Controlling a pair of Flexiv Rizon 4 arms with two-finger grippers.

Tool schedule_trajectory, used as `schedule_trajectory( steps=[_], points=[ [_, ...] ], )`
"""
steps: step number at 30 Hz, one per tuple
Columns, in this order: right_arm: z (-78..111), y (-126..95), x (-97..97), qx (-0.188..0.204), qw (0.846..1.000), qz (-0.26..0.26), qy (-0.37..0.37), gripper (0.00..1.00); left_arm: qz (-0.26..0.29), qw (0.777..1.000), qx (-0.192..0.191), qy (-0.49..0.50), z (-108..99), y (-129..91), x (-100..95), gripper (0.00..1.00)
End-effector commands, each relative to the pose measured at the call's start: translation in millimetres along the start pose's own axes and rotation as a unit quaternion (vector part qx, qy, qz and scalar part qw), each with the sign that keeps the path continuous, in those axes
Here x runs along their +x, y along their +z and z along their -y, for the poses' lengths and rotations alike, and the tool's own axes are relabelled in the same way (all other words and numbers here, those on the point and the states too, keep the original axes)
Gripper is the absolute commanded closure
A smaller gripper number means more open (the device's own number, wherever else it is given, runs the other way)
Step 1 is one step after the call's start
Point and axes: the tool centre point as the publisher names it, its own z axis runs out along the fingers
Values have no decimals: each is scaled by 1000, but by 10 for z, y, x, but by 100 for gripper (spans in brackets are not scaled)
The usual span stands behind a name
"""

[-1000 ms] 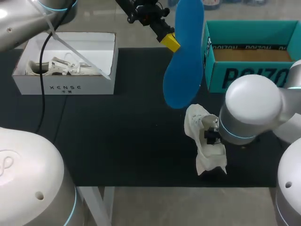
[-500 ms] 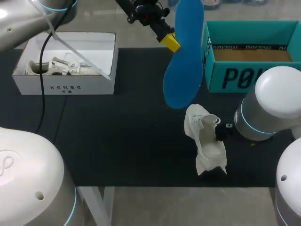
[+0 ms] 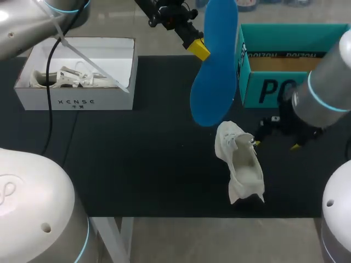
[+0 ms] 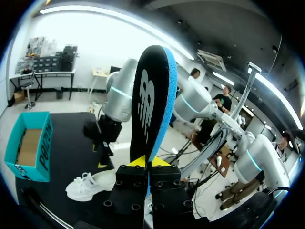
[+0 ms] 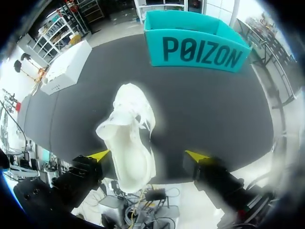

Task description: Take the shoe out of the shoebox, open the shoe tongue, remove and reinsert the insole, then place the shoe into the shoebox

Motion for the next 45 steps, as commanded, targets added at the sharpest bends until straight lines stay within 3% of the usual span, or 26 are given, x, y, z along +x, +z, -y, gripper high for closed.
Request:
schedule_trajectory(
  steps=[1, 8, 16, 21, 28, 36, 45],
  points=[
    [-64, -491, -171, 10, 994, -106, -8, 0, 0, 1000, 0, 0, -1, 0, -4, 100],
    [-186, -729, -125, 34, 985, -169, -1, 0, 0, 1000, 0, 0, -1, 0, -4, 100],
    [-365, -814, -158, 52, 977, -204, 19, 0, 0, 1000, 0, 0, -1, 0, -4, 100],
    [-349, -858, -122, 49, 977, -208, 23, 0, 0, 1000, 0, 0, -1, 0, -4, 100],
    [-312, -843, -11, 75, 964, -254, 32, 0, 0, 1000, 0, 0, -1, 0, -4, 100],
    [-288, -726, 209, 116, 932, -343, 33, 0, 0, 1000, 0, 0, -1, 0, -4, 100],
    [-191, -750, 414, 134, 899, -415, 50, 0, 0, 1000, 0, 0, -1, 0, -4, 100]
  ],
)
